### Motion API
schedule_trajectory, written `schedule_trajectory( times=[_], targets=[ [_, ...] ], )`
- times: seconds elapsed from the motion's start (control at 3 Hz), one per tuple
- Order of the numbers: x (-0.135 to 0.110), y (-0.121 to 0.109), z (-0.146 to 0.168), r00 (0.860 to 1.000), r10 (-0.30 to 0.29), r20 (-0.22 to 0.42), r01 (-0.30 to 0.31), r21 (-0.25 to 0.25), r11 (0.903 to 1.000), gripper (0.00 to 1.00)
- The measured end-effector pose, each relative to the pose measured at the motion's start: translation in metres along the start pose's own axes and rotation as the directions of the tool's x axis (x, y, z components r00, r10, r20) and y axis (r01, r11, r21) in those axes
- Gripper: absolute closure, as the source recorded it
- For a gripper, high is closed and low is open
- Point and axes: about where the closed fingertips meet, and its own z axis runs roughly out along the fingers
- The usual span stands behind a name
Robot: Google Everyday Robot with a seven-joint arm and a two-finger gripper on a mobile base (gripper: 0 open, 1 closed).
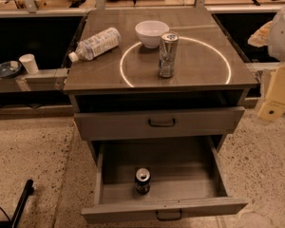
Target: Pick pepsi can from middle drawer and place on counter
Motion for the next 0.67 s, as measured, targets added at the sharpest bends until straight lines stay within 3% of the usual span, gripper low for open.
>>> schedule_trajectory(
  times=[0.33,0.67],
  targets=[
    [0.000,0.000,0.000,1.000,0.000,0.000,0.000,0.000,1.0000,0.00],
    [-0.029,0.013,0.068,0.998,-0.028,0.064,0.035,-0.110,0.9934,0.00]
  ],
)
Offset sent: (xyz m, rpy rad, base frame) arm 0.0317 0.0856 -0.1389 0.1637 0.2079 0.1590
